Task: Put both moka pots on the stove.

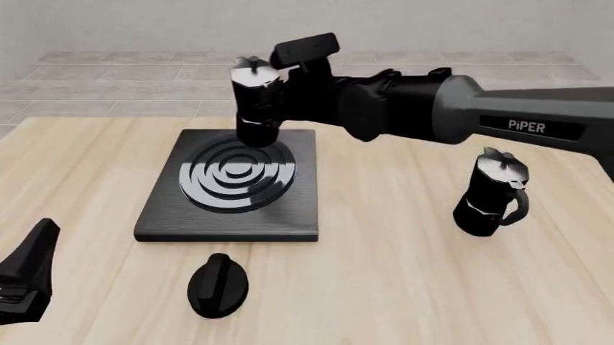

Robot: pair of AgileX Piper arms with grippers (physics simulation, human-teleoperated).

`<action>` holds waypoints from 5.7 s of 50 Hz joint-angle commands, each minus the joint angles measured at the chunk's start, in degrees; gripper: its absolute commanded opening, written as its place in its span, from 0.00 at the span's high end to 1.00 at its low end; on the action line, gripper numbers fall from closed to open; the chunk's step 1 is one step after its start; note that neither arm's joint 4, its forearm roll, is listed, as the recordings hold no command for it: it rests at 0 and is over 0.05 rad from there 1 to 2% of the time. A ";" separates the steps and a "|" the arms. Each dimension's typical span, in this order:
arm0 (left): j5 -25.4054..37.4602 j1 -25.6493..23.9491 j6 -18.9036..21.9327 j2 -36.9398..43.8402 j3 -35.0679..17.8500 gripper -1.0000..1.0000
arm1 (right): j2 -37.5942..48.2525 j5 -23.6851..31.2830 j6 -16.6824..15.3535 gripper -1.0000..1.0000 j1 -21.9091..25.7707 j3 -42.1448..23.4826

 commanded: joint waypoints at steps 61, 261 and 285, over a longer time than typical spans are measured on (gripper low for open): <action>-0.16 0.23 -0.26 0.56 -0.34 0.00 | 12.72 -0.71 0.60 1.00 0.37 -13.93; 0.08 -0.83 2.17 -0.12 0.13 0.00 | -36.28 -4.86 1.71 0.00 -3.47 26.93; -0.34 -0.98 2.68 0.27 0.18 0.00 | -48.50 -10.17 3.31 0.00 -9.75 39.78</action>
